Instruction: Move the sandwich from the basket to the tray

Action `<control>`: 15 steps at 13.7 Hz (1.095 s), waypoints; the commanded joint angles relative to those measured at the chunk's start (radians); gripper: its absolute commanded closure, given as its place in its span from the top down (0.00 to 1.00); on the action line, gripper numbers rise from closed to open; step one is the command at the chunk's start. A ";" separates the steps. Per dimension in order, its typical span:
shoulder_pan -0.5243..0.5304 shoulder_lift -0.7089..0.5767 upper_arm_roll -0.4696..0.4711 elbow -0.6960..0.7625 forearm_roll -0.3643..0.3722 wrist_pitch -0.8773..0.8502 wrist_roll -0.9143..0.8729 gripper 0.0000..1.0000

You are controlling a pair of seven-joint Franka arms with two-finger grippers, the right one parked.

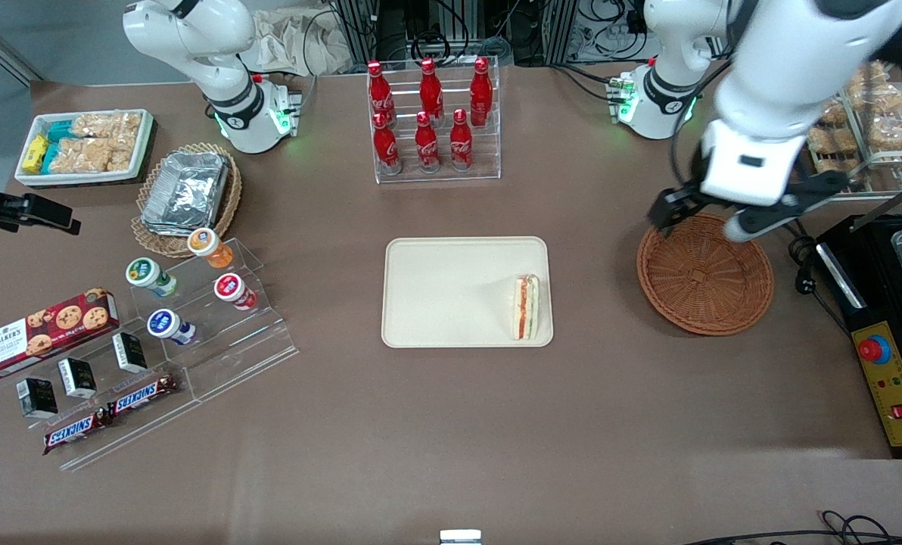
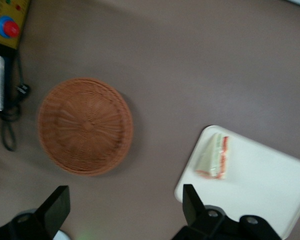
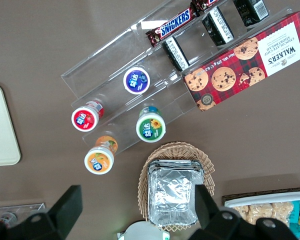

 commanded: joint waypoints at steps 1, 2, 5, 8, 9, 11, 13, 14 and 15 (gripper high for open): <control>-0.008 -0.080 0.130 -0.054 -0.024 -0.051 0.362 1.00; -0.008 -0.088 0.174 -0.062 -0.012 -0.059 0.498 1.00; 0.005 -0.077 0.239 -0.062 0.039 -0.055 0.742 1.00; 0.006 -0.010 0.250 -0.006 0.008 -0.038 0.733 1.00; 0.020 -0.014 0.248 -0.013 0.002 -0.019 0.733 1.00; 0.034 -0.025 0.244 -0.045 -0.019 0.013 0.742 1.00; 0.035 -0.034 0.245 -0.065 -0.058 0.050 0.741 1.00; 0.037 -0.040 0.251 -0.070 -0.070 0.060 0.753 1.00; 0.045 -0.040 0.250 -0.071 -0.070 0.071 0.762 1.00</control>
